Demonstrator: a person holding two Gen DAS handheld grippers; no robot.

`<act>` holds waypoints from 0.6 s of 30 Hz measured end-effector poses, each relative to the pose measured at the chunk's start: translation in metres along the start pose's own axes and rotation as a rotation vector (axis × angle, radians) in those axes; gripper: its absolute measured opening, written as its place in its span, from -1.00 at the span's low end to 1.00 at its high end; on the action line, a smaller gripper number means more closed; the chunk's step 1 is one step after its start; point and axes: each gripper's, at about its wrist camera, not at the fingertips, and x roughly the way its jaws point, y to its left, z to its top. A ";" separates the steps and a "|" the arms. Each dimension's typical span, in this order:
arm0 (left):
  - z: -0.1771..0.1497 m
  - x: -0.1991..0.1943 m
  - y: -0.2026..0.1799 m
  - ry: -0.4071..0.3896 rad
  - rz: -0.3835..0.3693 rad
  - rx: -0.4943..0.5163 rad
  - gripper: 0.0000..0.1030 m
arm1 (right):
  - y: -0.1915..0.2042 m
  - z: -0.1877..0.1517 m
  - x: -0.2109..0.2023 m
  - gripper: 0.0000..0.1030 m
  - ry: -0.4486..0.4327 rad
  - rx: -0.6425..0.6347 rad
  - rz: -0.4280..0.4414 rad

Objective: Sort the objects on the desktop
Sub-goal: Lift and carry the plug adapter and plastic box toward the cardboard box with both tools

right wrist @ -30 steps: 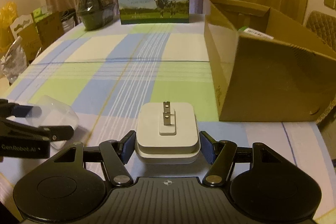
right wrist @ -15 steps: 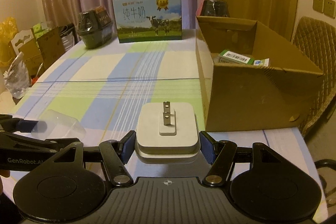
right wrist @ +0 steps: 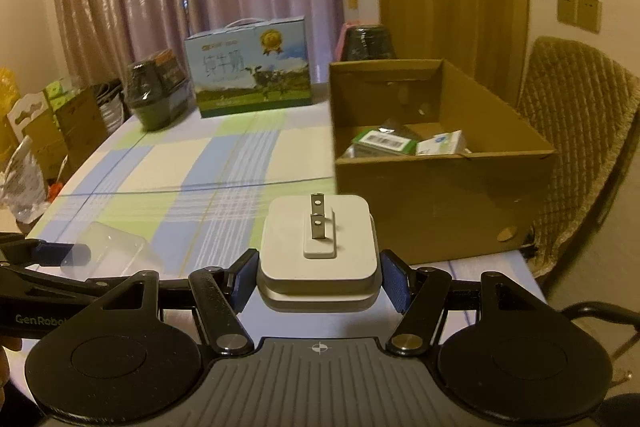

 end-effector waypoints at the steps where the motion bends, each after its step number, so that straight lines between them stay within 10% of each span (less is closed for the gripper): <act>1: 0.001 -0.001 -0.003 -0.001 -0.003 0.005 0.60 | -0.003 0.001 -0.002 0.20 -0.004 0.006 -0.005; 18: 0.031 -0.004 -0.047 -0.035 -0.075 0.058 0.60 | -0.048 0.024 -0.025 0.20 -0.075 0.069 -0.071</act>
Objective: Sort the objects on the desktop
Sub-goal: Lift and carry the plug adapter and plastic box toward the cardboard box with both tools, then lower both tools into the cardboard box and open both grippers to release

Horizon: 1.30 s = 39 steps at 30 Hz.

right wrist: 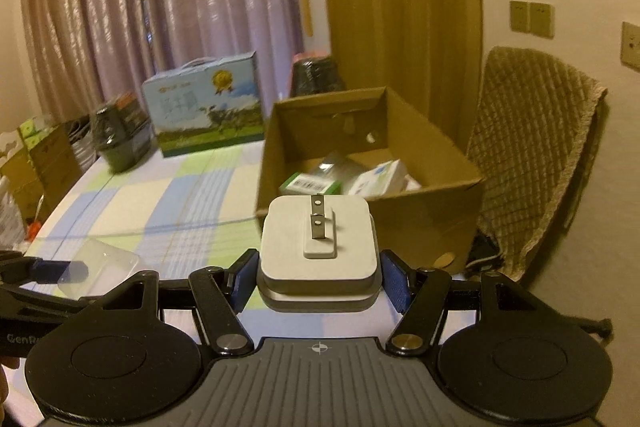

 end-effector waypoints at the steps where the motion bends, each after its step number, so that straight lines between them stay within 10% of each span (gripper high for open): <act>1: 0.003 0.001 -0.002 -0.003 -0.005 0.004 0.60 | -0.004 0.003 -0.001 0.20 -0.006 0.002 -0.005; 39: 0.098 0.050 -0.056 -0.073 -0.094 0.101 0.60 | -0.065 0.074 0.041 0.20 -0.061 -0.021 -0.046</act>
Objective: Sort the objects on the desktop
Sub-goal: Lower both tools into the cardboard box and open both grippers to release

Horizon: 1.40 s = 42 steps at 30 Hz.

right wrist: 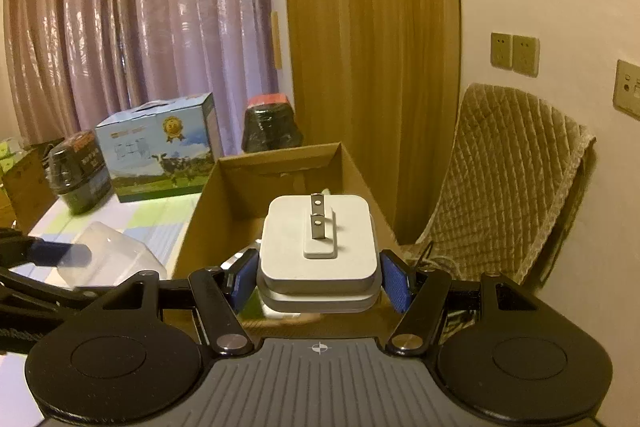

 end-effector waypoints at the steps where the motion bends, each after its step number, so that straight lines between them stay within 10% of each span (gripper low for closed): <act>1: 0.004 0.003 0.001 -0.003 0.000 0.000 0.60 | -0.003 0.002 0.004 0.20 0.001 0.001 -0.001; 42: 0.069 0.097 -0.002 0.022 -0.062 0.036 0.60 | -0.035 0.028 0.082 0.20 0.046 0.038 -0.001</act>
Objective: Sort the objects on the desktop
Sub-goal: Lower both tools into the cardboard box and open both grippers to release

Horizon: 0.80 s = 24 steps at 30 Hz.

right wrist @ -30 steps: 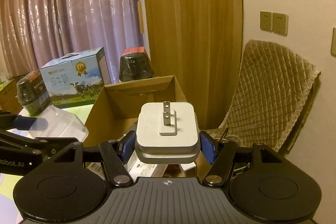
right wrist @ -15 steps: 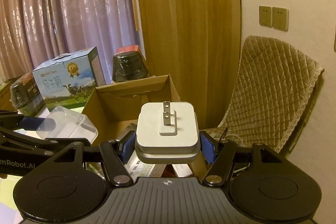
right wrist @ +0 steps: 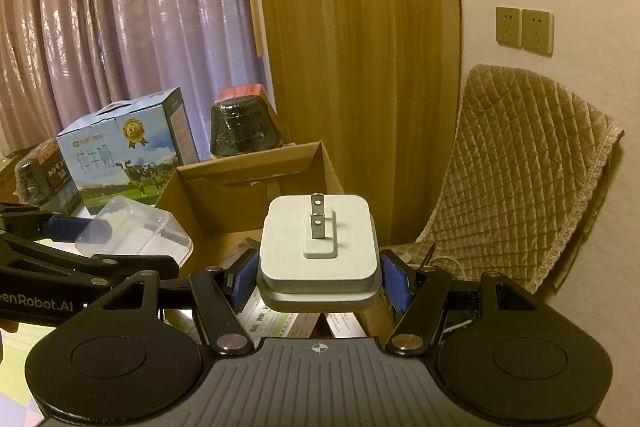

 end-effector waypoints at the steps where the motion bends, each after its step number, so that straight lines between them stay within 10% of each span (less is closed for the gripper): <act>1: 0.000 0.001 0.000 0.001 -0.001 0.000 0.60 | 0.000 0.000 0.001 0.20 0.000 0.001 0.000; 24: 0.005 0.014 0.017 0.015 -0.003 -0.018 0.65 | -0.006 0.002 0.017 0.20 0.018 0.040 0.011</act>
